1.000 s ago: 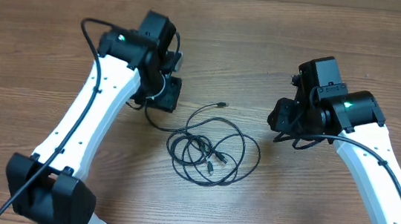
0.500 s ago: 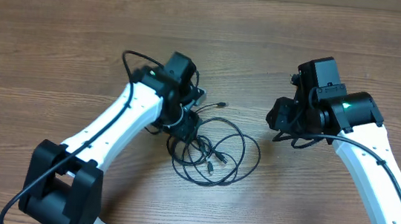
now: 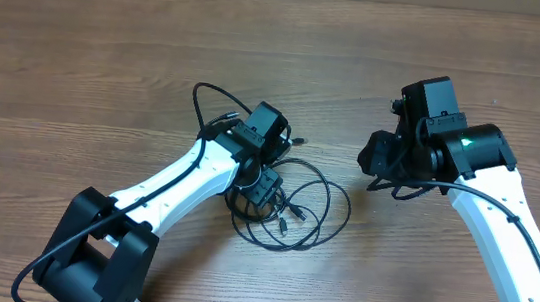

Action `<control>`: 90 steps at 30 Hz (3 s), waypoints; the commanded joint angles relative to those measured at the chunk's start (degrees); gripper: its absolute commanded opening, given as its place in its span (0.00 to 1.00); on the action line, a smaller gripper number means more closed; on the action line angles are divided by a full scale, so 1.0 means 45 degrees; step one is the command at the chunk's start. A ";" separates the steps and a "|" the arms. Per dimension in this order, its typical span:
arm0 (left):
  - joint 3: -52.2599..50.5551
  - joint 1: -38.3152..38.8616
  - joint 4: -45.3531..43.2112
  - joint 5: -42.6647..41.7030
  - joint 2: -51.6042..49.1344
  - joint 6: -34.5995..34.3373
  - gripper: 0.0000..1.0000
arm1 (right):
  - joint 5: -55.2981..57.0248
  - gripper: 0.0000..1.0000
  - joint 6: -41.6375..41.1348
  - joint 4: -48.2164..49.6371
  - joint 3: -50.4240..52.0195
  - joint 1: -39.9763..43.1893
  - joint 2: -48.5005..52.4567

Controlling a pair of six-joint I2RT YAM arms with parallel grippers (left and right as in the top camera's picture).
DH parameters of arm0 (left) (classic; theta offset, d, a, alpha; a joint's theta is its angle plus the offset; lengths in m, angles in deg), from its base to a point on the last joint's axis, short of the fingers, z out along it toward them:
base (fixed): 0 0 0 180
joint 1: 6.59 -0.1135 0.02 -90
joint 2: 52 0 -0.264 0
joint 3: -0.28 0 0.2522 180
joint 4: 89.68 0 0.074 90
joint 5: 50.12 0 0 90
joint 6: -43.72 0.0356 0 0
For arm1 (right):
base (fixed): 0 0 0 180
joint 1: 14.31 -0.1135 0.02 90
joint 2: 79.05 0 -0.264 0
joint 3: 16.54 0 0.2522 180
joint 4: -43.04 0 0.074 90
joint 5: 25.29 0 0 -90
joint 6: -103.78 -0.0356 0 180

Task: Untangle cables

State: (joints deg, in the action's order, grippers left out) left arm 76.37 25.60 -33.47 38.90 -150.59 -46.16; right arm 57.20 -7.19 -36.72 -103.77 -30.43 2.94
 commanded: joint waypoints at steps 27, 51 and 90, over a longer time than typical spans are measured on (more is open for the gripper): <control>-0.0219 0.0350 0.0053 0.2011 -0.2273 -0.0602 0.34 | -0.0053 0.48 -0.0102 0.0136 0.0092 0.0024 -0.0136; 0.2851 0.0087 0.2127 0.1933 -0.2259 -0.1180 0.73 | -0.0053 0.48 -0.0107 0.0175 0.0092 0.0024 -0.0136; 0.2346 -0.0617 0.1700 0.0763 -0.2229 -0.1554 0.04 | -0.0078 0.49 -0.0097 0.0248 0.0092 0.0024 -0.0136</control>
State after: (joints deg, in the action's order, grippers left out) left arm 81.77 24.26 -26.84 43.27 -160.16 -52.17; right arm 57.18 -7.24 -35.91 -103.73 -30.43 2.94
